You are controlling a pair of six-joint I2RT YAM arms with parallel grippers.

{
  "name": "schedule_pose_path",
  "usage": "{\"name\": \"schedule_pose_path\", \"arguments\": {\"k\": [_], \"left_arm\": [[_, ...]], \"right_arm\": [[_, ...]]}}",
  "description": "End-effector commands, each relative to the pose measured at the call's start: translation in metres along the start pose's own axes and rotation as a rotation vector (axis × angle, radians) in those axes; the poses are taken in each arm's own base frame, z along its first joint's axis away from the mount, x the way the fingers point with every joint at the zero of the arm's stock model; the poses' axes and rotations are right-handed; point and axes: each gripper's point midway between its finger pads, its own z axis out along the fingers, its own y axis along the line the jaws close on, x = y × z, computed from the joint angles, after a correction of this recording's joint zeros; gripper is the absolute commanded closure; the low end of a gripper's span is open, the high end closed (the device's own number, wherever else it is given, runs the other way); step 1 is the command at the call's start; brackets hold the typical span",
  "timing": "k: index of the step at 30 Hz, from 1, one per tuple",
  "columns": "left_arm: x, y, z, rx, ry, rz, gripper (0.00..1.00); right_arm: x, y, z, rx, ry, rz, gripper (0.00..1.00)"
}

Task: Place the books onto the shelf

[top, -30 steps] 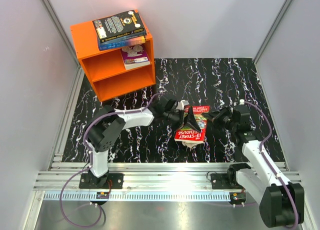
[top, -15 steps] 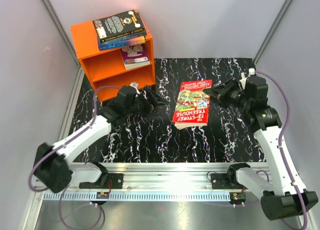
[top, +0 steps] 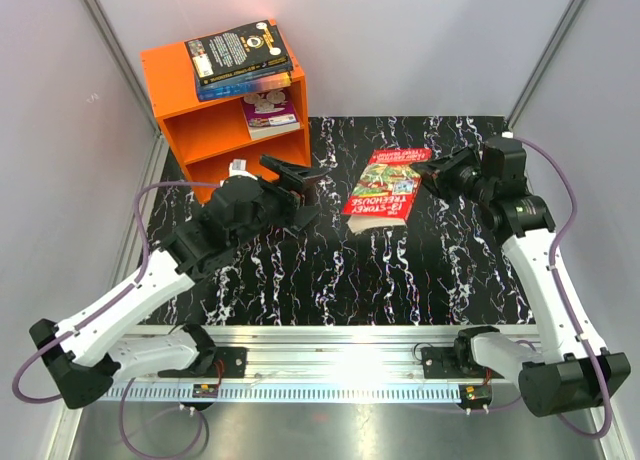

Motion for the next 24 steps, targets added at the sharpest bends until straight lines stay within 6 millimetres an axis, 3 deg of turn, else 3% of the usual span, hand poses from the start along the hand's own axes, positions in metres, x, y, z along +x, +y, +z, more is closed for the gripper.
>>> {"name": "schedule_pose_path", "arguments": {"k": [1, 11, 19, 24], "left_arm": [[0.001, -0.038, -0.007, 0.058, 0.005, -0.171, 0.01], [0.044, -0.072, 0.003, 0.074, 0.139, -0.277, 0.01], [0.068, -0.079, 0.015, 0.063, 0.202, -0.296, 0.01], [0.073, -0.073, 0.023, 0.026, 0.205, -0.267, 0.01]], "right_arm": [[-0.025, 0.057, -0.005, -0.155, -0.091, 0.021, 1.0], [-0.035, 0.085, -0.012, -0.274, -0.138, 0.016, 1.0], [-0.044, 0.115, -0.02, -0.383, -0.165, 0.019, 1.0], [-0.04, 0.137, -0.02, -0.46, -0.108, 0.046, 1.0]]}}
